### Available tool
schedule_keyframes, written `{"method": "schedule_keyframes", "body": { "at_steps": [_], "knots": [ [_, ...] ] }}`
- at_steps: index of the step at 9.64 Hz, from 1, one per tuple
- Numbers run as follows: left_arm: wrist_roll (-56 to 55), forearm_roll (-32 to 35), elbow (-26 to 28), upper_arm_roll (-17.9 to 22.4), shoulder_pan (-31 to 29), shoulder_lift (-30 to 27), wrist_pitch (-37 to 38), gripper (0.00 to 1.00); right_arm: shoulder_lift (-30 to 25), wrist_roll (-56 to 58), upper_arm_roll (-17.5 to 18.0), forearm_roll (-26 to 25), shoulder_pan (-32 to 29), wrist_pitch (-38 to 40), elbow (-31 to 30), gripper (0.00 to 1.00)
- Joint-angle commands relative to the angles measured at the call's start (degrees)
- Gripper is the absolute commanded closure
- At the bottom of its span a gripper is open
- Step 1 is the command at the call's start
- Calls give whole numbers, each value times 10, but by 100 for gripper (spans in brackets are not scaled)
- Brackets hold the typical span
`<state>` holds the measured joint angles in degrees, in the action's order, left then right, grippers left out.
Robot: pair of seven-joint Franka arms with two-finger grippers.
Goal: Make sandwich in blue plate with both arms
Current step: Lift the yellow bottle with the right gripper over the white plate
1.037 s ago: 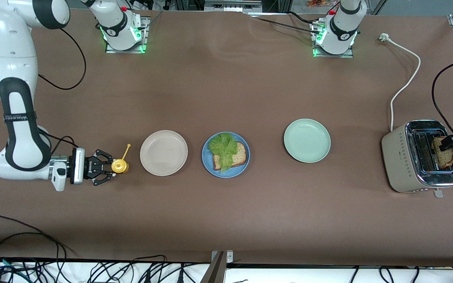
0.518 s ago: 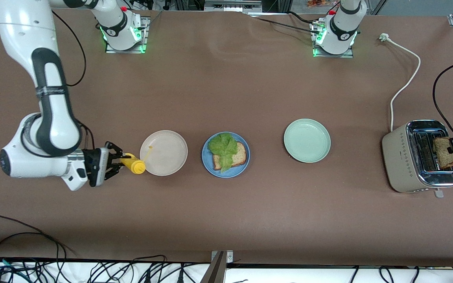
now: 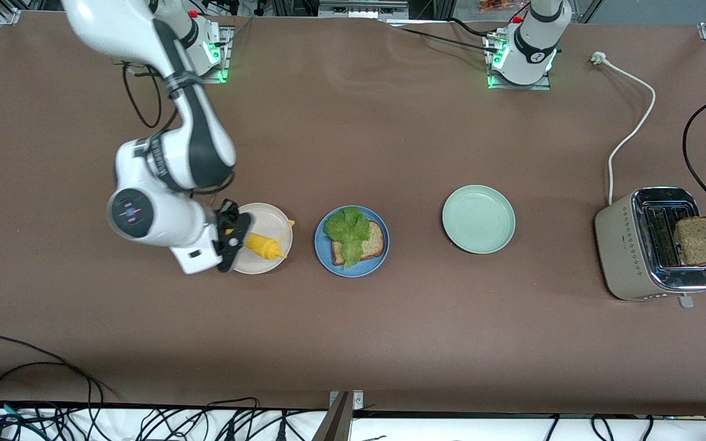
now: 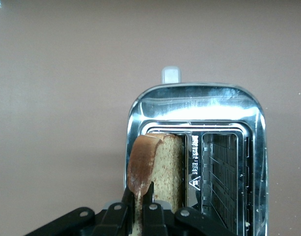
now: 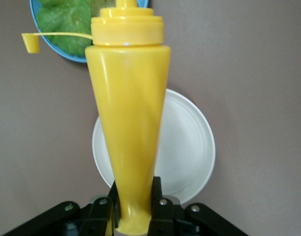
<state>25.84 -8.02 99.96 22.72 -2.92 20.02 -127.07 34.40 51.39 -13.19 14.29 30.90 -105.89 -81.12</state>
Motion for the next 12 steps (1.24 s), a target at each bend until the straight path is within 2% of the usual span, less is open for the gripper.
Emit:
{"method": "schedule_keyframes", "body": {
  "at_steps": [1,3,5,7,12],
  "knots": [
    [22,-19,-8,2,0,-38,-2,100,-4,-107,-8,-99,62,6,8,100],
    [23,-18,-8,1,2,-65,2,100,0,-164,-7,-182,106,9,8,100],
    [28,-14,-7,0,4,-91,28,100,1,-199,-7,-226,130,32,8,100],
    [46,-11,-7,-12,5,-112,31,100,8,-253,-7,-294,167,45,7,100],
    [46,-9,-7,-24,5,-154,66,100,37,-331,-9,-370,216,56,-2,100]
  ]
}}
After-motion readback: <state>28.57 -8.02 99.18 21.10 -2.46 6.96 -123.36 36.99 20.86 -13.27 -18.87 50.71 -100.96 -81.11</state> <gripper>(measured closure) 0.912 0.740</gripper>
